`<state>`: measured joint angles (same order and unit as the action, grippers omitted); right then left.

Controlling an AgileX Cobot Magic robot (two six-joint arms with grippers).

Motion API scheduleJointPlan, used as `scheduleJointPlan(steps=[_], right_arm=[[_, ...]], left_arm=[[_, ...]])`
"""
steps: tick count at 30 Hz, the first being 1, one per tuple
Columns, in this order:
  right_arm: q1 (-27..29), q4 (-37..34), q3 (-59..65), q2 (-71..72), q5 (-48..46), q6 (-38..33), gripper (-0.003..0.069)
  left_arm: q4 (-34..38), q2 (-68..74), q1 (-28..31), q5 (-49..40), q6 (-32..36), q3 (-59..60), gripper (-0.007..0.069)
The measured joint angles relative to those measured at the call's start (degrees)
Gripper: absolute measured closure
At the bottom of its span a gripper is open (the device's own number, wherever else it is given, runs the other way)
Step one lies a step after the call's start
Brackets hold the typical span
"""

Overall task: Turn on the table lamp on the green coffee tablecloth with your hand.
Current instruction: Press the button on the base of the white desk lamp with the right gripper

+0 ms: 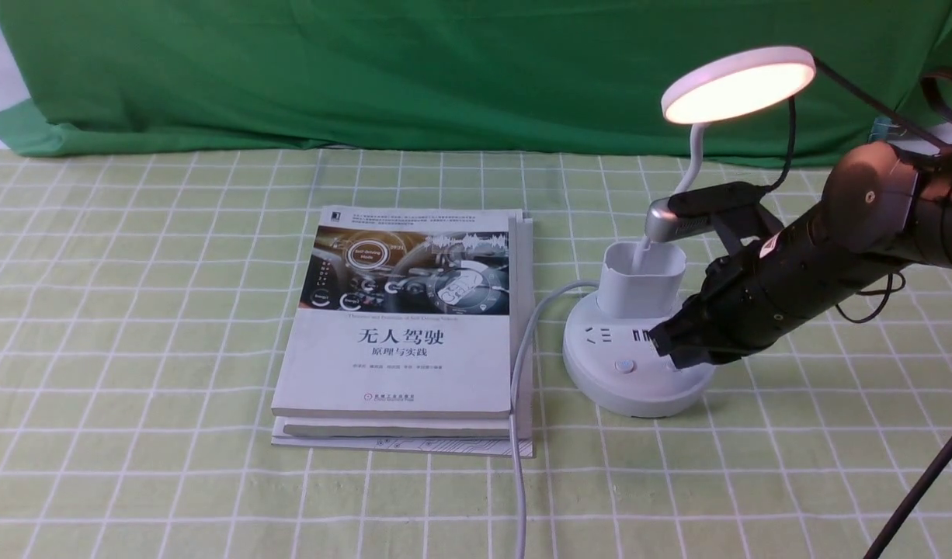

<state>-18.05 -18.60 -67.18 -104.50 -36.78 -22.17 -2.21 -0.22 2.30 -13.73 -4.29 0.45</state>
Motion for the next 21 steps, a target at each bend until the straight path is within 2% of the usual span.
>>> scheduleJointPlan(steps=[9,21], right_arm=[[0.0,0.17,7.93,9.21,2.48,0.43,0.0627],[0.0,0.22,25.53,35.99,1.63,5.37,0.0627]], left_arm=[[0.0,0.0,0.0,0.0,0.0,0.0,0.0622],[0.0,0.0,0.0,0.0,0.0,0.0,0.0622]])
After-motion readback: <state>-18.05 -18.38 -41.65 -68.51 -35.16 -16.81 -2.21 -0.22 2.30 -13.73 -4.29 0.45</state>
